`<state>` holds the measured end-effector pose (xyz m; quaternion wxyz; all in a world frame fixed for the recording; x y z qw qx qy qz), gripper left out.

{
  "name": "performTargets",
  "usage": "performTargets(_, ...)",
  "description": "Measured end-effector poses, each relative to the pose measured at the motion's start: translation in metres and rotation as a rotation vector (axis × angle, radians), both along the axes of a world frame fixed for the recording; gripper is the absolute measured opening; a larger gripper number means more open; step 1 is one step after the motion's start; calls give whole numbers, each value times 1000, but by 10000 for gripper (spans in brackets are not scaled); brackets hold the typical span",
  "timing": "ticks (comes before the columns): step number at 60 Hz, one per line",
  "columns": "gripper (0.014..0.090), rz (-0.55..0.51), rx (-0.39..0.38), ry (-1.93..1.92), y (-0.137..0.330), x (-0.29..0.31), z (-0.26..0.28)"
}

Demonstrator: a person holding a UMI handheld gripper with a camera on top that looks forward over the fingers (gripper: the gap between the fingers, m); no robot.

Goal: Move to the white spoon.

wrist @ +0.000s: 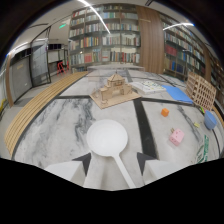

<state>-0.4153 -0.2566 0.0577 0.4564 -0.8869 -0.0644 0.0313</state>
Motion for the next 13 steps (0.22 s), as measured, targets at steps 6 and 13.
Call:
performTargets(6, 863, 0, -8, 6, 3, -2, -4)
performTargets(13, 863, 9, -5, 15, 3, -5, -3)
